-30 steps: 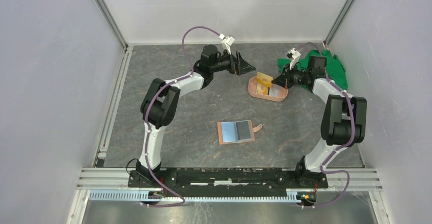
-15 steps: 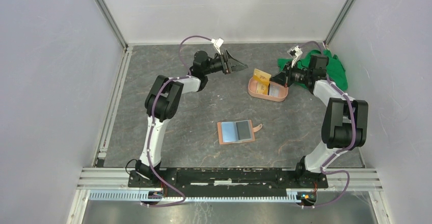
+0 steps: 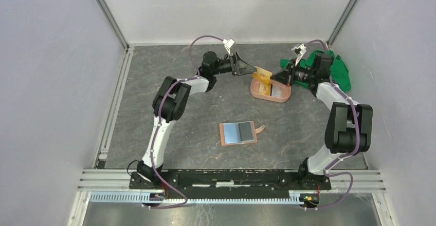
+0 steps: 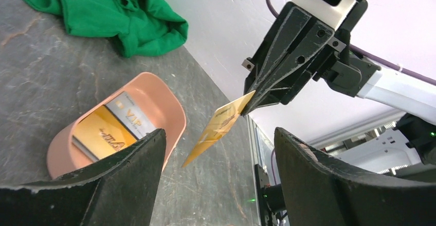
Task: Put the credit cards into the card holder
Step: Insert the credit card into the card holder.
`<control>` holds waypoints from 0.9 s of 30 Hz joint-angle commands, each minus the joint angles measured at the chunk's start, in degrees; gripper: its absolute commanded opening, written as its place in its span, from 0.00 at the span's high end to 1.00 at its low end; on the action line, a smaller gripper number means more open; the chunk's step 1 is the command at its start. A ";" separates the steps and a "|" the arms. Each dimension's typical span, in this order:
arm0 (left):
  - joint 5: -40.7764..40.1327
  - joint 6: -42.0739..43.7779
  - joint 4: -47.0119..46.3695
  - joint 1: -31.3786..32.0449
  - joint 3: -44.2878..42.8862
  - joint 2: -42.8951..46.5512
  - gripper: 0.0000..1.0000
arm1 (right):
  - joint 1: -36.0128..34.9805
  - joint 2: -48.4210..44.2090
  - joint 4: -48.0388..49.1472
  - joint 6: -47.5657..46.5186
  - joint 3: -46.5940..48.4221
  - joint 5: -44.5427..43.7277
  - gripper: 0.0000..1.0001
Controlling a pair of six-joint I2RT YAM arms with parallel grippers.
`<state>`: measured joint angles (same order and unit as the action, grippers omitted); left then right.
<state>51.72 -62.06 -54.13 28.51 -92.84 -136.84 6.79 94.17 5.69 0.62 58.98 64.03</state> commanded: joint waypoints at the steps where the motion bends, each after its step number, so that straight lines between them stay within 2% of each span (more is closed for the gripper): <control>1: 3.33 -4.18 -3.16 0.70 -3.90 -2.05 0.19 | -0.28 -1.90 3.60 2.57 -0.56 2.14 1.00; 6: 5.25 -7.27 -5.43 1.02 -5.95 -3.90 0.32 | -0.28 -1.85 4.03 3.06 -0.63 2.39 1.00; 11: 6.30 -9.68 -7.33 1.04 -6.85 -4.79 0.51 | -0.28 -1.84 4.12 3.17 -0.71 2.33 1.00; 13: 6.64 -10.05 -7.56 1.02 -7.15 -4.92 0.66 | -0.28 -1.78 4.02 3.21 -0.70 2.23 1.00; 15: 7.11 -10.97 -8.80 1.02 -7.43 -5.02 0.94 | -0.33 -1.60 3.49 2.70 -0.56 2.16 1.00; 16: 7.34 -11.60 -9.82 1.02 -7.38 -4.95 0.98 | -0.24 -1.52 2.28 1.59 -0.19 2.23 1.00; 17: 8.34 -11.53 -11.00 0.95 -6.95 -3.87 0.98 | -0.24 -1.37 -5.84 -6.62 2.83 2.09 0.89; 19: 9.86 -8.74 -9.51 0.58 -5.01 -1.57 0.98 | -0.19 -1.58 -19.79 -18.68 8.72 0.68 0.74; 22: 10.93 -0.57 -3.44 -0.01 3.08 5.75 0.98 | 0.05 -2.99 -37.92 -34.81 16.50 -0.46 0.50; 24: 9.93 11.07 8.62 0.05 9.51 12.89 0.98 | 0.08 -4.99 -45.30 -42.20 18.47 1.04 0.36; 26: 6.58 26.59 27.81 0.54 13.23 19.94 0.98 | -0.31 -8.12 -48.18 -45.19 16.72 2.70 0.25; 27: 4.28 36.95 37.09 1.07 13.77 24.17 0.98 | -0.79 -10.01 -48.95 -46.68 14.36 3.29 0.19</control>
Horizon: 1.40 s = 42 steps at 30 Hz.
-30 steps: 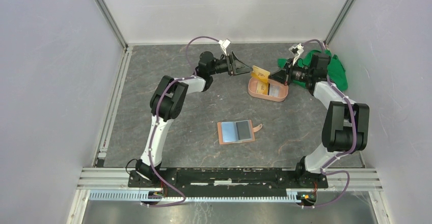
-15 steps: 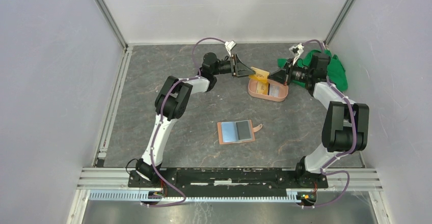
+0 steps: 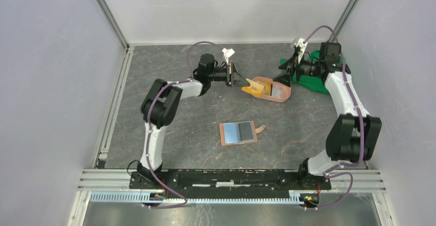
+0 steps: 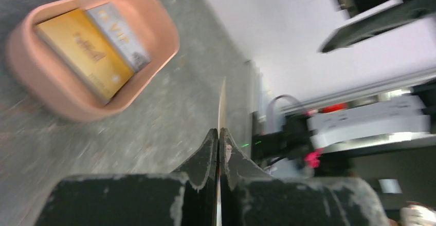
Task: Put the credit cards into the card holder
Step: Insert the credit card into the card holder.
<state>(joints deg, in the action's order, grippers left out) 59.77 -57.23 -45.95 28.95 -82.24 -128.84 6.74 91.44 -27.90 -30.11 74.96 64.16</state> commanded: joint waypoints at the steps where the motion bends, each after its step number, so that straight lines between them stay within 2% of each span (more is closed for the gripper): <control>1: -6.17 38.47 37.85 1.50 3.33 18.97 0.98 | -1.57 -8.89 -16.06 -17.61 -3.79 3.56 0.15; 4: -11.00 49.13 53.06 4.51 5.55 25.95 0.98 | -5.80 -13.21 -17.53 -22.37 -12.31 4.79 0.07; 6: -14.57 53.24 58.09 6.94 8.19 30.47 0.98 | -9.56 -14.74 -17.97 -24.20 -16.53 5.54 0.02; 9: -18.78 56.77 63.96 10.62 11.19 35.15 0.98 | -12.97 -16.06 -18.64 -25.55 -19.19 6.26 0.02; 17: -22.54 56.88 65.54 14.65 18.35 45.37 0.98 | -15.66 -16.55 -14.78 -21.62 -21.08 7.41 0.02; 21: -21.75 59.12 65.12 15.63 19.38 46.33 0.98 | -19.36 -15.13 -14.37 -20.58 -21.34 8.80 0.02; 24: -21.38 60.44 65.13 16.34 19.20 45.82 0.98 | -21.86 -13.78 -13.97 -19.90 -21.50 9.85 0.06; 30: -20.53 61.27 63.19 16.58 18.96 45.43 0.98 | -25.77 -11.28 -12.17 -17.60 -21.61 7.87 0.20; 37: -21.10 61.26 60.65 16.67 19.83 45.92 0.98 | -27.82 -9.59 -11.10 -15.77 -21.43 6.82 0.48; 39: -21.20 61.23 60.44 16.66 19.91 45.62 0.98 | -28.02 -9.52 -10.51 -15.06 -21.43 6.43 0.61; 42: -22.15 60.67 59.55 16.67 20.62 45.88 0.98 | -28.18 -8.98 -10.83 -14.89 -20.87 6.40 0.90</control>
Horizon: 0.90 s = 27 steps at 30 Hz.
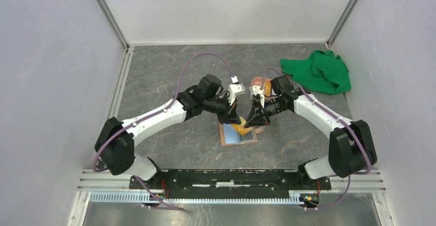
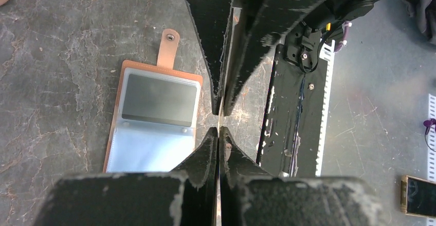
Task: Put the credit cards into the card holder
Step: Insert the credit card into the card holder.
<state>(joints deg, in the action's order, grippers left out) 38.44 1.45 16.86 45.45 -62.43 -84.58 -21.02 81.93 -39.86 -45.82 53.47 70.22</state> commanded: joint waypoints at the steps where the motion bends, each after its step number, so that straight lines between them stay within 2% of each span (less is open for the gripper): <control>1: -1.13 1.71 -3.95 0.16 1.17 1.95 0.97 | -0.38 0.60 0.99 0.82 0.74 0.29 0.97; 2: -1.94 1.19 -4.83 0.16 1.70 2.40 0.93 | -0.43 0.72 0.90 0.82 0.84 0.22 1.00; 6: -7.42 -3.64 -11.80 -0.29 6.47 6.76 0.59 | -0.30 0.74 -1.39 -1.89 1.57 0.21 1.00; 10: -13.75 -10.51 -23.35 -2.23 14.96 14.70 0.30 | -0.17 0.43 -4.00 -5.16 2.21 0.26 1.00; 13: -15.08 -19.16 -34.92 -4.63 24.13 21.73 0.03 | 0.69 -0.05 -3.90 -5.42 1.82 1.39 1.00; 16: -16.62 -28.39 -44.69 -5.94 32.03 27.20 0.00 | 2.31 -0.90 -1.22 -3.01 0.60 3.58 1.00; 18: -17.55 -35.71 -52.67 -5.97 37.16 28.73 0.00 | 4.18 -2.19 3.98 2.62 -1.33 5.93 1.00; 21: -16.51 -48.43 -71.05 -5.92 45.13 26.47 0.00 | 7.45 -5.02 18.94 18.20 -6.79 11.08 1.00; 22: -16.85 -51.71 -77.19 -5.72 47.42 24.96 0.00 | 8.52 -5.94 27.63 25.30 -9.45 12.70 1.00; 23: -17.72 -53.96 -85.01 -5.16 49.88 23.19 0.00 | 9.18 -6.90 35.47 33.40 -11.95 13.46 1.00; 24: -18.47 -55.02 -87.86 -4.24 50.64 21.49 0.00 | 9.51 -7.48 40.09 37.30 -13.10 13.03 1.00; 27: -23.91 -52.75 -91.46 0.29 50.69 17.52 0.00 | 9.65 -7.28 39.98 38.07 -12.73 10.80 1.00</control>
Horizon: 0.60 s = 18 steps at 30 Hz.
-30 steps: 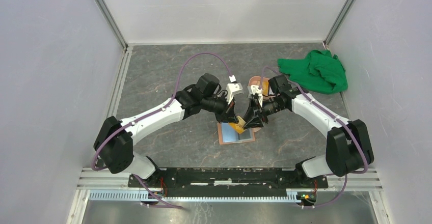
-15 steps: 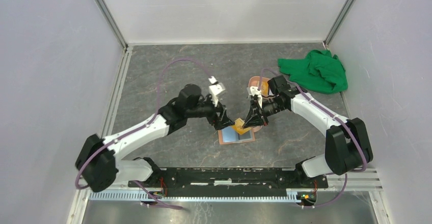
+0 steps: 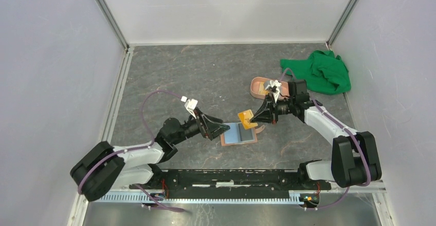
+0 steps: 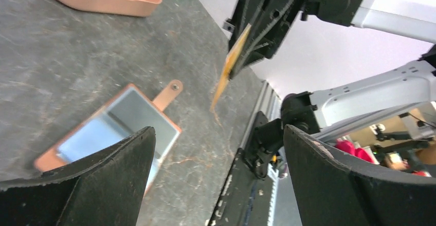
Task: Put the credit cards into the card holder
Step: Insert the credit card into the card holder.
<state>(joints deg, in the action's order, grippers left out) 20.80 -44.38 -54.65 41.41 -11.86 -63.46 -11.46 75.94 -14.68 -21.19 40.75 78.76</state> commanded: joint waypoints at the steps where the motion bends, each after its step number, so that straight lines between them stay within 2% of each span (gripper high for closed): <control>1: -8.28 -5.47 -19.62 5.93 -0.44 -4.51 0.00 | 0.13 -0.94 14.84 13.73 0.18 2.00 1.00; 7: -17.38 0.34 -20.78 10.35 -3.27 -10.89 0.02 | 0.12 -0.17 14.82 15.55 0.47 1.39 1.00; 14: -18.77 -2.70 -33.14 10.51 -4.34 -21.08 0.13 | 0.12 -0.28 14.83 16.00 0.64 1.74 1.00; 18: -16.62 -5.00 -39.50 10.81 -5.61 -27.22 0.14 | 0.05 0.09 14.78 16.17 0.73 1.79 1.00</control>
<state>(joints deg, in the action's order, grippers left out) 4.54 -47.07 -81.95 51.55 -15.18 -86.39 -11.35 75.92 -1.98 -5.80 40.25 79.11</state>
